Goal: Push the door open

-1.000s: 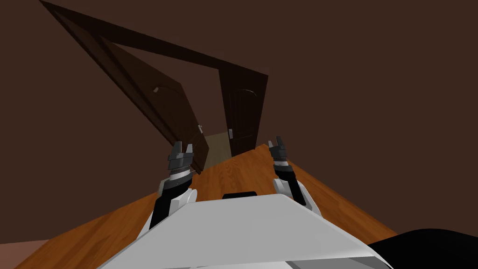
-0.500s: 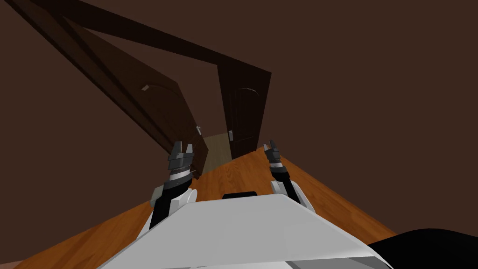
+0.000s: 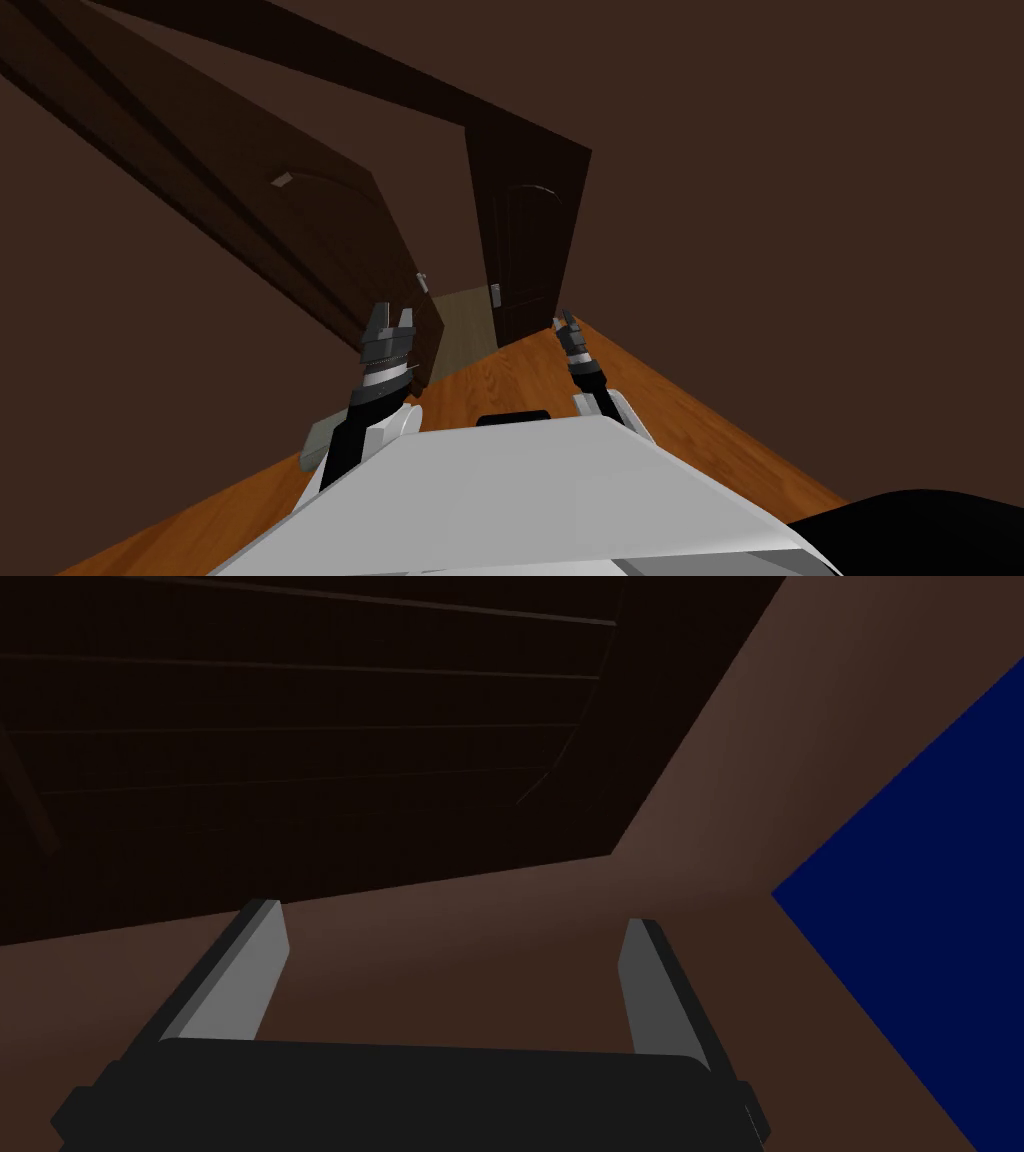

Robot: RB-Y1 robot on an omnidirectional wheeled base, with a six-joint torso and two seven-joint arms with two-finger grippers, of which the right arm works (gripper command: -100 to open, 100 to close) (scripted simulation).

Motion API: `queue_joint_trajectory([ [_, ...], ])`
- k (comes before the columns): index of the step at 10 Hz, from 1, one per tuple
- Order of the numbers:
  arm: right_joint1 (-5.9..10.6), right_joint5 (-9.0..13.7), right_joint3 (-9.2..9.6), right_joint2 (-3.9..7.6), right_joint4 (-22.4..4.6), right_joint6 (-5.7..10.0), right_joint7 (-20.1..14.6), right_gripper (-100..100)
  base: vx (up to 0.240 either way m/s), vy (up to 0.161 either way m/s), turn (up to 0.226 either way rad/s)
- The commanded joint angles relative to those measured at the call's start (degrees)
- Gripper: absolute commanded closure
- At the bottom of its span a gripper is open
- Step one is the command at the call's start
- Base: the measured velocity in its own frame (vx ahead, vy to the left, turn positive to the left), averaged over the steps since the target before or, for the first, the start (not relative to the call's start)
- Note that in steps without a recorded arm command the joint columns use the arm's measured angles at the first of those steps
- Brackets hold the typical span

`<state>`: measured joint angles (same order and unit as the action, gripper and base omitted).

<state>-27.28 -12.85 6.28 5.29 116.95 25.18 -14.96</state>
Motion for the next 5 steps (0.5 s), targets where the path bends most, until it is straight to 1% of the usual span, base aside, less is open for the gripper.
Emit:
queue_joint_trajectory([
  [1, -0.60, -1.40, 1.70, 0.43, -1.24, -0.25, -0.99, -100, 0.213, 0.033, -0.009],
  [2, -0.68, -2.22, 2.63, 0.70, -2.36, -0.36, -1.57, -100, 0.195, 0.048, -0.009],
  [4, -0.82, -3.86, 4.49, 1.23, -4.59, -0.58, -2.72, -100, 0.199, 0.091, -0.011],
  [5, -0.86, -4.27, 4.95, 1.36, -5.15, -0.63, -3.01, -100, 0.159, 0.056, -0.009],
])
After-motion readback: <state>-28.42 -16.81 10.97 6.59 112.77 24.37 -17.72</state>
